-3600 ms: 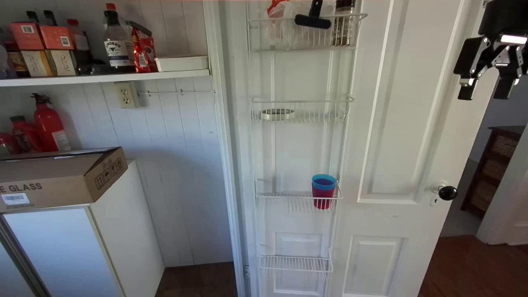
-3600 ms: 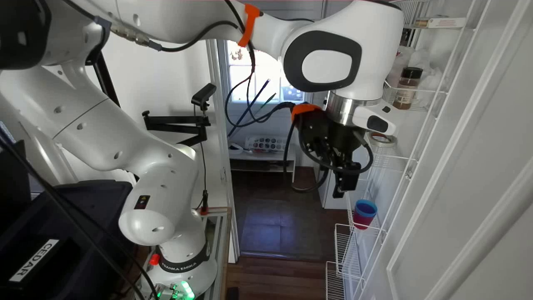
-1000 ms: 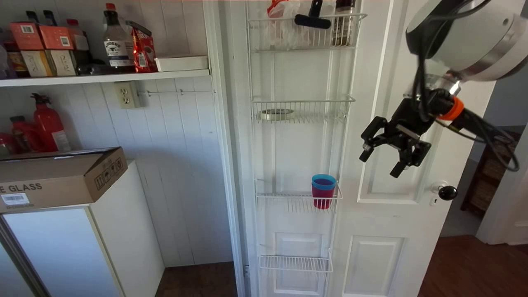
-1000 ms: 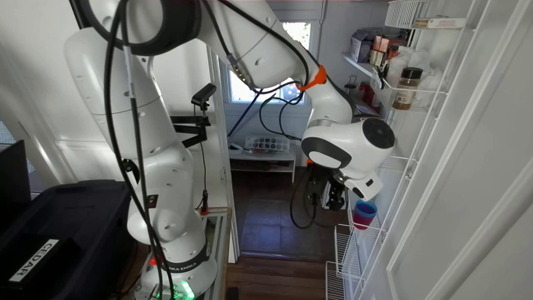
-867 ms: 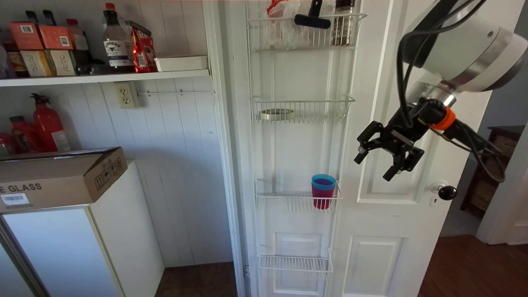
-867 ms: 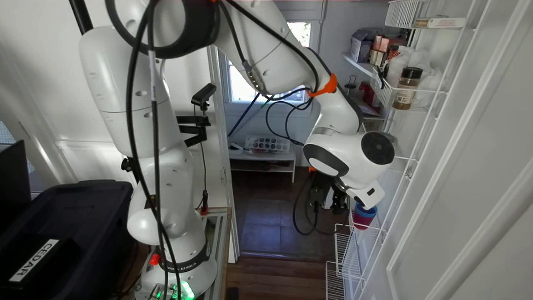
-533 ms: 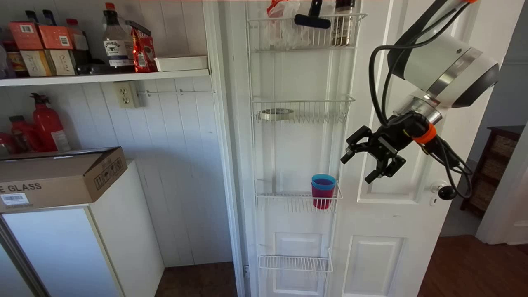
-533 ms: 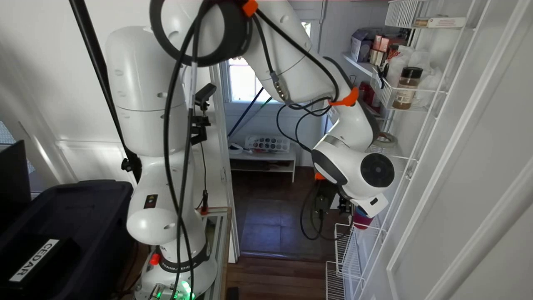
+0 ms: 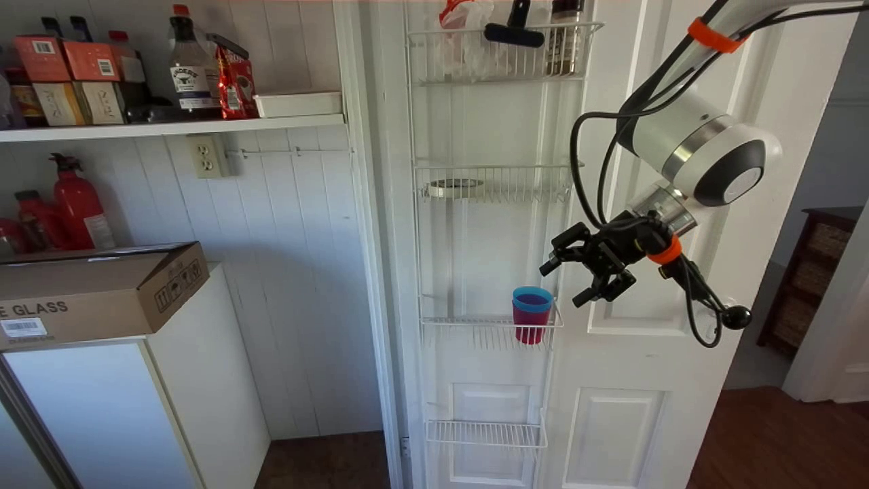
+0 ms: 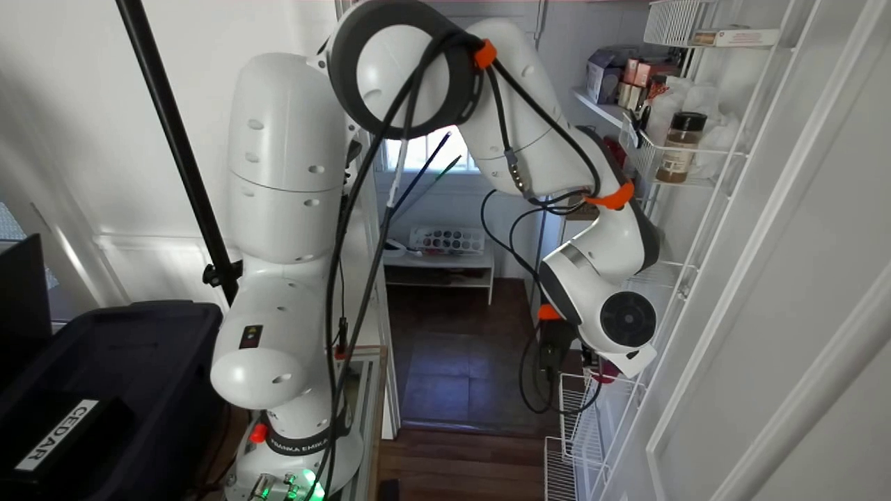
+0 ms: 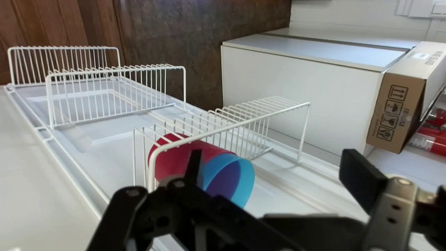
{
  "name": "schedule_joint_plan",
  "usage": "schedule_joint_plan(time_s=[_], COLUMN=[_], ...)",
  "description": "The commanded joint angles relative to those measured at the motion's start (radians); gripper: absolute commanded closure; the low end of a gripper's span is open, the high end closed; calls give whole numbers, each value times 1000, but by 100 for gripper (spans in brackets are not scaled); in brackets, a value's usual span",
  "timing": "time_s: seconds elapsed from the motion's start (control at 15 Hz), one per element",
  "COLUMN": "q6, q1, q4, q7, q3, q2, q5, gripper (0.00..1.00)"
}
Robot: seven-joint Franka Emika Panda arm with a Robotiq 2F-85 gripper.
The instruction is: Place the blue cup on the second shelf
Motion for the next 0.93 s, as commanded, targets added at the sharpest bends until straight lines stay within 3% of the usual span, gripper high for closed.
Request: schedule_joint_plan(time_s=[0.0,0.2,0.53,0.67,0.87], q6=[58,92,133,140,154], q1=[3,11,16,17,18], q4=[68,102,146,160,173], q7=[-113,-182,-275,-296,-298], q3=[15,10,8,7,5], q2=[76,116,167,181,201], q5=[110,169,262,286,293], gripper=[0,3,24,51,67])
